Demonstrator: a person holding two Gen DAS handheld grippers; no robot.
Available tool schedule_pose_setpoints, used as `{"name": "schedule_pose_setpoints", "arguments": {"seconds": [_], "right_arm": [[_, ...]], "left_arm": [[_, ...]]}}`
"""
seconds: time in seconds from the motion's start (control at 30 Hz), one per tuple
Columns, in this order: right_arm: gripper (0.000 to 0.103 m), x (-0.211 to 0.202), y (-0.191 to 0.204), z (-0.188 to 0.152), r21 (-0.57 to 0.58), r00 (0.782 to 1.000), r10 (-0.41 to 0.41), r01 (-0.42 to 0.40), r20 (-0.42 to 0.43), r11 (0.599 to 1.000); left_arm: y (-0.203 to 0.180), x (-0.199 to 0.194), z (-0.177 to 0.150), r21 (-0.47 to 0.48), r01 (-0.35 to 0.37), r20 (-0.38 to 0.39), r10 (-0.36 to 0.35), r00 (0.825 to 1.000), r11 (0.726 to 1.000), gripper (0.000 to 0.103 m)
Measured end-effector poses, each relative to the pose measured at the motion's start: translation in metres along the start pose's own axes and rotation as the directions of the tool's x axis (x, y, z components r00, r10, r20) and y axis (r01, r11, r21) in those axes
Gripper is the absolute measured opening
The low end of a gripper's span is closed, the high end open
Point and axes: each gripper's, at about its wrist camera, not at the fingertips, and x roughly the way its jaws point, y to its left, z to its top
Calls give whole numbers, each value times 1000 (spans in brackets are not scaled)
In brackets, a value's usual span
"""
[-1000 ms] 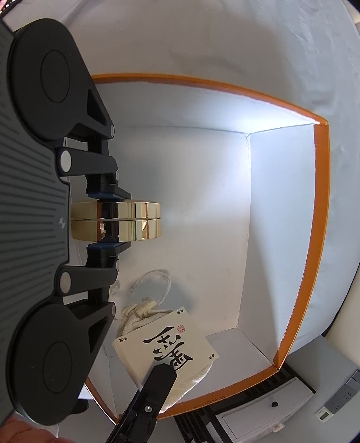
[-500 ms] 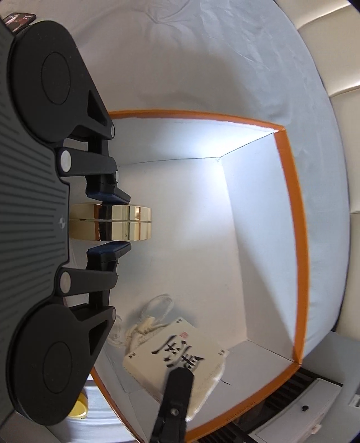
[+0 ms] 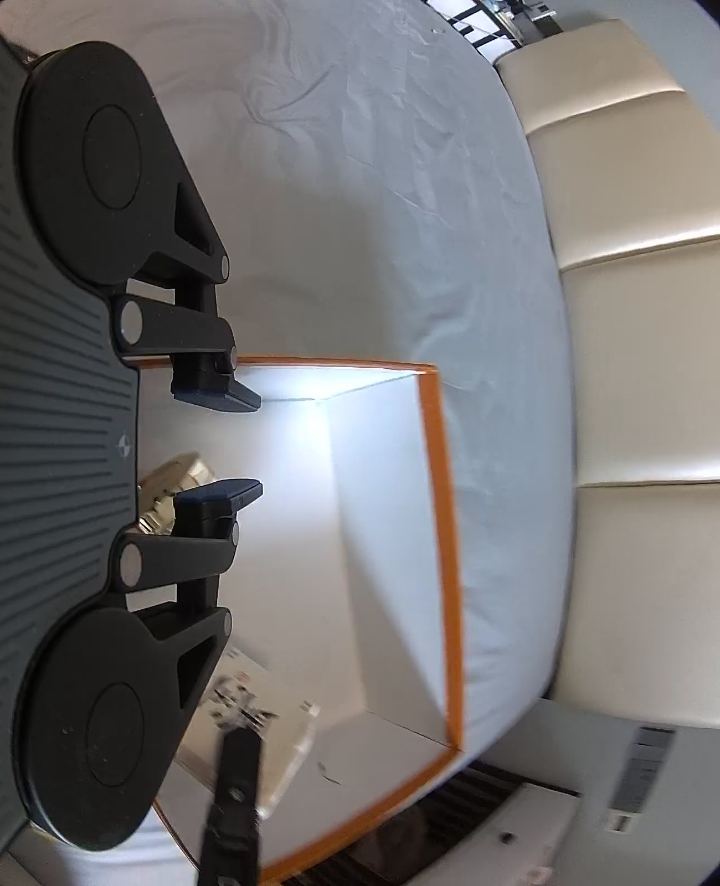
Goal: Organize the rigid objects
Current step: 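Carry the compact and pouch over the orange box with both grippers, then open the left gripper to drop the compact while the right gripper lowers the pouch into the box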
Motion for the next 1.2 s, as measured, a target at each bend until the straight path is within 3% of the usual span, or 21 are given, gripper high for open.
{"name": "schedule_pose_setpoints", "arguments": {"seconds": [0.1, 0.2, 0.3, 0.4, 0.53, 0.77, 0.97, 1.2], "right_arm": [[26, 4, 6, -1, -18, 1000, 1, -1, -2, 1000], [26, 12, 14, -3, -34, 1000, -7, 7, -14, 999], [26, 17, 21, -5, -41, 1000, 12, -13, -24, 999], [26, 17, 30, -6, -63, 999, 43, -44, -12, 997], [26, 21, 50, -5, -151, 999, 32, -32, 0, 988], [26, 31, 61, -10, -111, 986, 113, -128, -125, 986], [26, 40, 65, -10, -58, 976, 163, -173, -147, 983], [26, 48, 85, -8, -88, 978, 175, -184, -110, 979]], "left_arm": [[17, -21, 5, -99, 70, 121, -58, 991, 993, 34], [35, -27, 6, -189, 39, 157, -9, 987, 981, 38], [50, -15, 3, -243, 4, 77, 16, 997, 970, 40], [61, -2, -5, -288, 63, -10, -69, 998, 956, 40], [68, 10, -15, -339, 139, -75, -174, 982, 930, 32], [76, 13, -19, -370, 159, -84, -204, 975, 915, 20], [82, 12, -20, -406, 183, -76, -232, 970, 895, 19], [88, 16, -22, -424, 187, -74, -240, 968, 886, 16]]}}
